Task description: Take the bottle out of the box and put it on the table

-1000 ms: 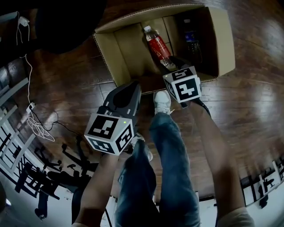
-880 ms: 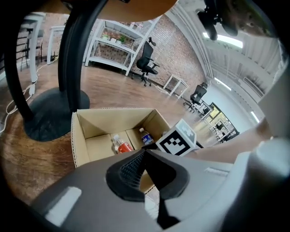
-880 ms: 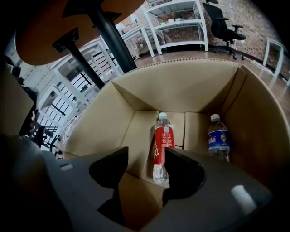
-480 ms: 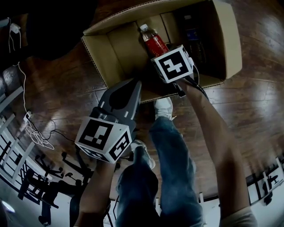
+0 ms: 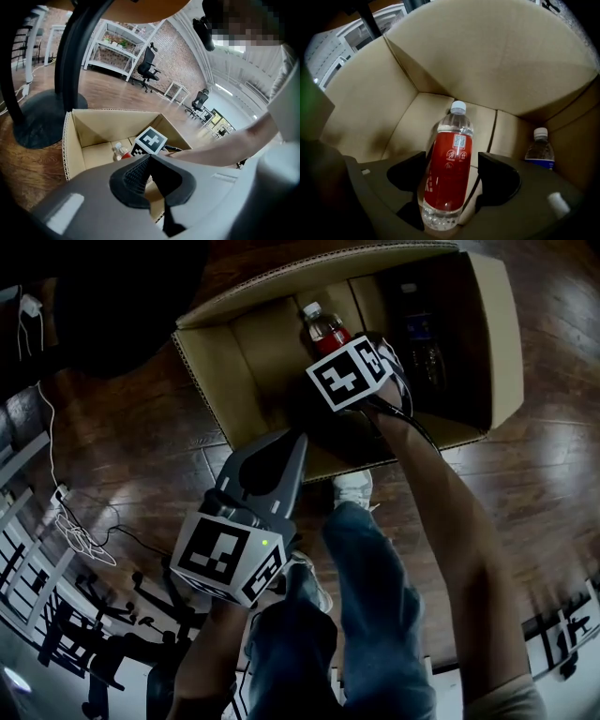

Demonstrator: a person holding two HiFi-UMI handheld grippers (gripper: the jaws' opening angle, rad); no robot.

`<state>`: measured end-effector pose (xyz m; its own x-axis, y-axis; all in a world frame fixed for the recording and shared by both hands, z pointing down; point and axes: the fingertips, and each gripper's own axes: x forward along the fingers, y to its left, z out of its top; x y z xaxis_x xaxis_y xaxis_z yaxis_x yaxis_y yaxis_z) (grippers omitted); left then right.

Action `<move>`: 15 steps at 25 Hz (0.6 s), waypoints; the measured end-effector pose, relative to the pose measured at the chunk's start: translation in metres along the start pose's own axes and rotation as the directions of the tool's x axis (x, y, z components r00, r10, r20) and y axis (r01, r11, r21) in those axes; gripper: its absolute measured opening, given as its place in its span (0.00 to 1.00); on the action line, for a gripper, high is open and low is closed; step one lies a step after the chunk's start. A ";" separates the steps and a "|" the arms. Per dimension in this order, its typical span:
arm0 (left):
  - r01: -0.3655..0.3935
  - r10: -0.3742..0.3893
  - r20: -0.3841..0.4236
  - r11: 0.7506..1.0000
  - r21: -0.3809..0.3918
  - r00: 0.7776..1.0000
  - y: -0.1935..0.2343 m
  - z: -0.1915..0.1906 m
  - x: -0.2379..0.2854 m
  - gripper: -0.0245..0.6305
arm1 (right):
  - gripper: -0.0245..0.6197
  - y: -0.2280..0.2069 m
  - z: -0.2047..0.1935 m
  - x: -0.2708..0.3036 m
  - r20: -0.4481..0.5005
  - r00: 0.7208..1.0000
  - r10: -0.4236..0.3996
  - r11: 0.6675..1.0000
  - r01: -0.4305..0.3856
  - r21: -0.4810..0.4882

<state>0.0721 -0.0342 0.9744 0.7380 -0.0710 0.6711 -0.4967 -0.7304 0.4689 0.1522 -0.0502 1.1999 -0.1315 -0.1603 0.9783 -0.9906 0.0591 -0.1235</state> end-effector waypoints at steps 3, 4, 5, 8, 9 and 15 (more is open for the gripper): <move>0.007 -0.007 0.001 1.000 0.001 1.000 0.001 -0.003 0.004 0.02 | 0.58 -0.005 0.004 0.014 -0.033 0.999 -0.018 1.000 0.018 0.008; 0.008 -0.008 -0.001 1.000 0.001 1.000 0.002 -0.005 0.004 0.02 | 0.58 -0.005 0.004 0.018 -0.049 0.999 -0.021 1.000 0.021 0.006; 0.008 -0.008 -0.003 1.000 0.000 1.000 0.003 -0.006 0.004 0.02 | 0.58 -0.004 0.003 0.022 -0.067 0.997 -0.023 1.000 0.023 -0.001; 0.003 -0.003 -0.005 1.000 -0.010 1.000 0.006 -0.012 0.002 0.02 | 0.58 -0.001 -0.014 0.034 -0.123 0.992 -0.032 0.999 0.028 -0.033; 0.000 0.000 -0.006 1.000 -0.015 1.000 0.007 -0.013 0.001 0.02 | 0.60 0.000 -0.018 0.037 -0.130 0.991 -0.032 0.999 0.027 -0.039; -0.011 0.011 -0.009 1.000 -0.024 1.000 0.015 -0.016 -0.001 0.02 | 0.53 -0.004 -0.019 0.036 -0.123 0.992 -0.026 1.000 0.024 -0.021</move>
<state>0.0567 -0.0338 0.9901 0.7284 -0.0727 0.6813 -0.5158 -0.7128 0.4753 0.1523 -0.0374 1.2385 -0.1000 -0.0390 0.9942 -0.9924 0.0760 -0.0968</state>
